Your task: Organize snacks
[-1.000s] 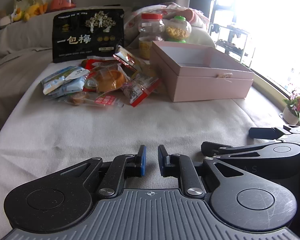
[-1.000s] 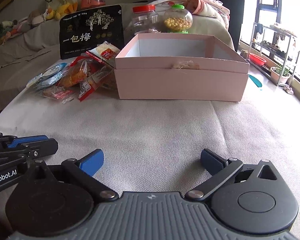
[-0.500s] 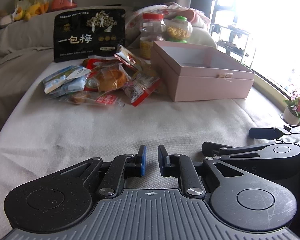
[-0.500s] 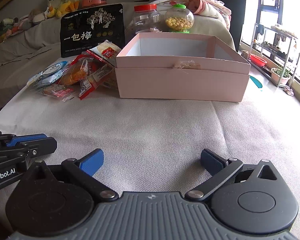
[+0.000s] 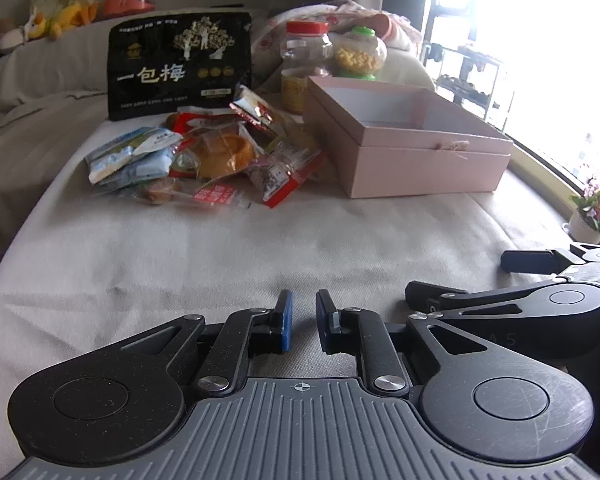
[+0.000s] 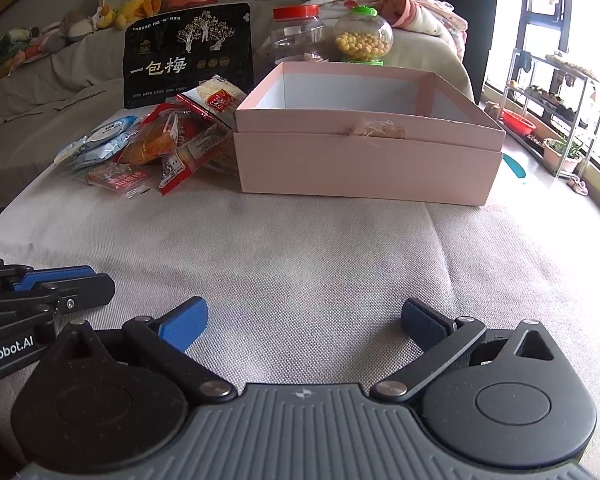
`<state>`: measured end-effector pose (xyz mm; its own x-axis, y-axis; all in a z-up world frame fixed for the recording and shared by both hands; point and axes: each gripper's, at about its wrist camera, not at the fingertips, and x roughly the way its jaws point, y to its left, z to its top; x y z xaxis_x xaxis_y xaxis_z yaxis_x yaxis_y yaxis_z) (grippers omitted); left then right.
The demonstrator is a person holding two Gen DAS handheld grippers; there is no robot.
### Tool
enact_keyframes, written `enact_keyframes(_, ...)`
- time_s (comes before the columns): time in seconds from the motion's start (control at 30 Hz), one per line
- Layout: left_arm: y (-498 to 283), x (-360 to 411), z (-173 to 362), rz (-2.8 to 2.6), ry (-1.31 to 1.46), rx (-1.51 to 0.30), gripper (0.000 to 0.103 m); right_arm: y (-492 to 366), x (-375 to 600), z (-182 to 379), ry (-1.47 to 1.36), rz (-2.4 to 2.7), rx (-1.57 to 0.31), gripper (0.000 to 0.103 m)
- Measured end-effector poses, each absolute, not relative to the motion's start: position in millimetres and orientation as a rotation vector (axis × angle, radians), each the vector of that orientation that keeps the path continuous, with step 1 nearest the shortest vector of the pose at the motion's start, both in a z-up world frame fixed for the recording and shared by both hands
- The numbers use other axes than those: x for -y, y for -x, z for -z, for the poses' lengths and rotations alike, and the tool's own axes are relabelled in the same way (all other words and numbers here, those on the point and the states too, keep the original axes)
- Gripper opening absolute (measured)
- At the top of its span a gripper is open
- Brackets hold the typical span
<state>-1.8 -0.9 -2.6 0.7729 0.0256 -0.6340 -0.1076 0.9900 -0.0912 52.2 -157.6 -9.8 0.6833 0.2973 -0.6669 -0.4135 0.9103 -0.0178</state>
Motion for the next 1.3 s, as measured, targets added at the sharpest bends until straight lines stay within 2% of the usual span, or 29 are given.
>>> enact_keyframes(0.23,-2,-11,4,-0.011,0.189,-0.678,0.018,-57,150,3,0.215,-0.472,-0.691,0.103)
enact_keyframes(0.47,-10,-41,-8,-0.060,0.263,-0.656,0.018,-74,129,-38,0.204,-0.503,-0.568,0.103)
enact_keyframes(0.83,-20,-79,-27,-0.062,0.320,-0.615,0.018,-106,94,-71,0.239,-0.553,-0.525,0.102)
enact_keyframes(0.9,-18,-101,-36,-0.068,0.370,-0.561,0.018,-109,81,-71,0.256,-0.564,-0.518,0.099)
enact_keyframes(1.0,-18,-139,-48,-0.137,0.433,-0.495,0.018,-121,54,-70,0.291,-0.597,-0.538,0.085)
enact_keyframes(1.13,-31,-195,-47,-0.184,0.570,-0.494,0.018,-143,12,-67,0.313,-0.664,-0.591,0.050)
enact_keyframes(1.17,-35,-207,-44,-0.182,0.605,-0.492,0.018,-149,2,-67,0.308,-0.678,-0.601,0.046)
enact_keyframes(1.3,-53,-246,-30,-0.224,0.701,-0.492,0.018,-177,-38,-69,0.253,-0.714,-0.642,0.045)
